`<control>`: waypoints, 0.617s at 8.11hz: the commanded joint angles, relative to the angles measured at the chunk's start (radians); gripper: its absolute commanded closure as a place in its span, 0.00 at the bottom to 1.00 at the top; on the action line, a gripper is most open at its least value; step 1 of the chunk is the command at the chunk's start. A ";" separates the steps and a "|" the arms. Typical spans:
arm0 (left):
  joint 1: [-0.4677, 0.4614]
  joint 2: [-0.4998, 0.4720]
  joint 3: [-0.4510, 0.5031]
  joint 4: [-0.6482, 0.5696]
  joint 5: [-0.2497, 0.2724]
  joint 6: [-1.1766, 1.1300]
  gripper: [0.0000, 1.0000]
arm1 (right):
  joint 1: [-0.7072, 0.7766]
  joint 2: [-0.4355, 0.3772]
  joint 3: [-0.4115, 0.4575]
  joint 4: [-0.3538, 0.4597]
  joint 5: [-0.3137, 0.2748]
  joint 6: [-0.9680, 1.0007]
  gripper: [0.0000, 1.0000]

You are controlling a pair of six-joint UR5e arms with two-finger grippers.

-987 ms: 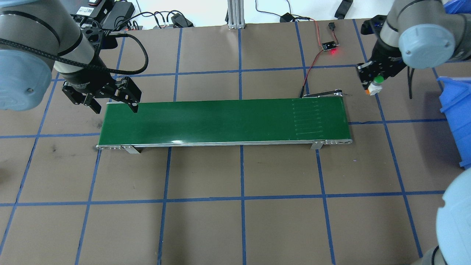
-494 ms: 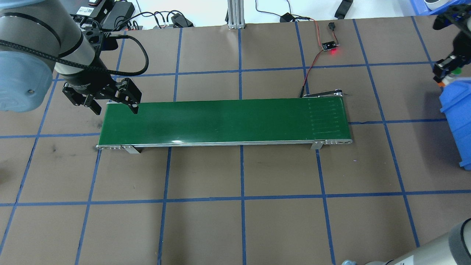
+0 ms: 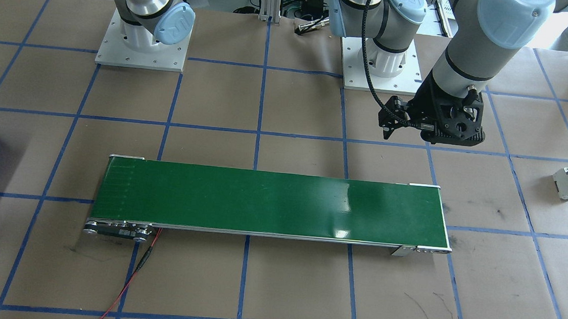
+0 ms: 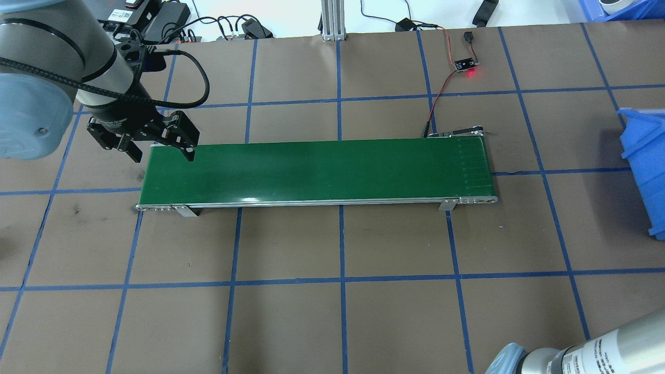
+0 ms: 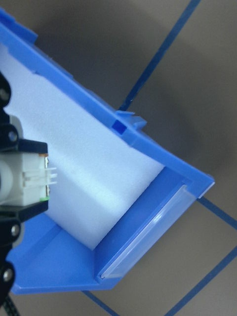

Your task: Move button from left to right

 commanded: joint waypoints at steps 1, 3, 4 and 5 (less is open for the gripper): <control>0.000 0.003 0.002 0.002 0.001 0.000 0.00 | -0.075 0.104 0.005 -0.047 0.092 -0.331 0.73; 0.000 0.005 -0.001 0.002 0.001 0.000 0.00 | -0.090 0.169 0.021 -0.090 0.079 -0.529 0.67; 0.000 0.005 0.002 0.002 0.001 0.000 0.00 | -0.090 0.175 0.039 -0.093 0.079 -0.580 0.62; 0.000 0.005 0.004 0.002 0.001 0.000 0.00 | -0.090 0.175 0.050 -0.093 0.070 -0.582 0.52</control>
